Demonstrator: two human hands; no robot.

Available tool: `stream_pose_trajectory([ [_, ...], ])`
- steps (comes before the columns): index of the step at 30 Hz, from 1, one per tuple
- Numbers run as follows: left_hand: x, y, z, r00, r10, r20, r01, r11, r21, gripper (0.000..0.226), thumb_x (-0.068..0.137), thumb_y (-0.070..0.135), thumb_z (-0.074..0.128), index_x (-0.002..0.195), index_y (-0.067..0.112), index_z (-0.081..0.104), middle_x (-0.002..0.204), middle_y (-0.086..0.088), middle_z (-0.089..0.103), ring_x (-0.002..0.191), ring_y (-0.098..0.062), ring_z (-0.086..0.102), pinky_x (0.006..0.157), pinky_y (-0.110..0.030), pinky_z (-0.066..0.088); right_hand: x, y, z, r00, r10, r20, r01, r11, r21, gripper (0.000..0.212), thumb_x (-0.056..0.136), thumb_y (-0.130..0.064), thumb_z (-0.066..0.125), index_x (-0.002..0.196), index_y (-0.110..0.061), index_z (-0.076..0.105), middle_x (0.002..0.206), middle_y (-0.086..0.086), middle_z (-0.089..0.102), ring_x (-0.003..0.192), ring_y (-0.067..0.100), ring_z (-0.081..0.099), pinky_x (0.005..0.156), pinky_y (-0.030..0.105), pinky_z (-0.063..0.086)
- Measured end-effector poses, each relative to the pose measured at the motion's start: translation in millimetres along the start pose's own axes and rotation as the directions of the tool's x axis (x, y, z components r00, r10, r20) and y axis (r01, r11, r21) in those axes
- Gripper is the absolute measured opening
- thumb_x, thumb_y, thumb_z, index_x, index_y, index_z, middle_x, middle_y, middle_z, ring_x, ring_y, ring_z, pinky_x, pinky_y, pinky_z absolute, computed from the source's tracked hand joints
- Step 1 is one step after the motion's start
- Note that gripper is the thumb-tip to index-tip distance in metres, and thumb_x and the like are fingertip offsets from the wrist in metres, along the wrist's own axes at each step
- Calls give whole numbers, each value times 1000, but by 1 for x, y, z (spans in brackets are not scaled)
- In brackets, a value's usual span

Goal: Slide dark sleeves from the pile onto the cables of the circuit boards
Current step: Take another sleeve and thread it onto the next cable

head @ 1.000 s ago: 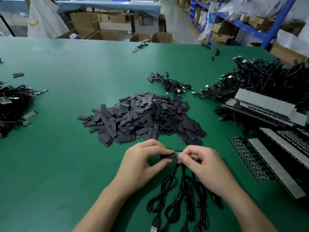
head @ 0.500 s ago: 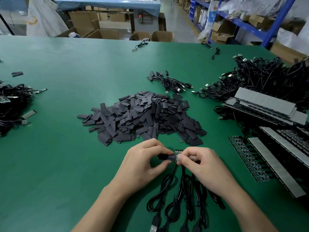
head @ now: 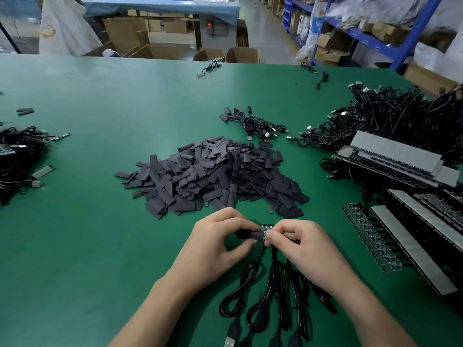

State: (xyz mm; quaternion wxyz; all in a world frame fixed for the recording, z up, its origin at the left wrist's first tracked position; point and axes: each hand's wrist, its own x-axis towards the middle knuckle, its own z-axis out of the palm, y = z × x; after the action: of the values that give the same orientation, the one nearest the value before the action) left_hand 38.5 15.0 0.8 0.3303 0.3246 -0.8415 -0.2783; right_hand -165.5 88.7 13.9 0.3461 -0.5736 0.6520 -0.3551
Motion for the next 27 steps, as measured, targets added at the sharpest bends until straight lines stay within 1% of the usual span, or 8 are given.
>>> stream_pose_trajectory([
  [1,0,0,0,1000,-19,-21,18,999,-31,19,87,19,82,105,26,79,98,15,67,93,-6,67,83,-21,53,0,1,0,1000,6,1,-6,1000,18,24,98,-40,63,79,-30,74,50,-8,38,51,13,29,53,29,24],
  [3,0,0,0,998,-44,-36,41,996,-78,20,85,19,84,104,25,80,98,14,68,93,-8,68,82,-24,53,0,2,-1,1000,13,9,-13,999,48,24,100,-41,63,82,-29,74,51,-8,39,53,15,30,56,32,25],
  [8,0,-2,0,999,-44,0,44,998,-55,21,82,30,85,103,27,80,97,15,67,92,-6,67,82,-29,54,1,1,0,999,23,39,-26,997,69,23,98,-40,63,80,-31,74,53,-4,38,54,18,29,57,33,25],
  [14,1,0,0,999,-23,-23,22,999,-37,20,83,34,82,102,27,81,96,17,67,91,-3,66,82,-22,53,1,0,-1,998,32,56,-36,996,78,24,99,-41,63,81,-31,74,55,2,38,54,19,29,57,32,26],
  [19,1,1,1,999,-33,-30,32,999,-32,20,84,34,81,103,26,81,97,16,68,92,-6,67,81,-29,55,0,-1,-1,997,36,62,-41,996,79,25,98,-43,62,80,-31,74,55,3,38,55,20,30,58,33,27],
  [24,1,2,1,1000,-5,-24,4,1000,-30,20,85,35,81,103,26,81,96,17,67,90,-4,67,82,-21,54,1,0,-1,997,40,62,-45,996,76,25,97,-44,62,80,-31,74,55,2,39,55,19,31,58,34,28],
  [27,1,1,0,1000,16,-14,-16,999,-30,20,86,36,79,104,27,80,98,17,66,90,-4,67,81,-22,55,1,0,0,998,43,56,-48,996,81,26,97,-45,61,80,-30,74,55,2,39,55,20,31,59,35,28],
])
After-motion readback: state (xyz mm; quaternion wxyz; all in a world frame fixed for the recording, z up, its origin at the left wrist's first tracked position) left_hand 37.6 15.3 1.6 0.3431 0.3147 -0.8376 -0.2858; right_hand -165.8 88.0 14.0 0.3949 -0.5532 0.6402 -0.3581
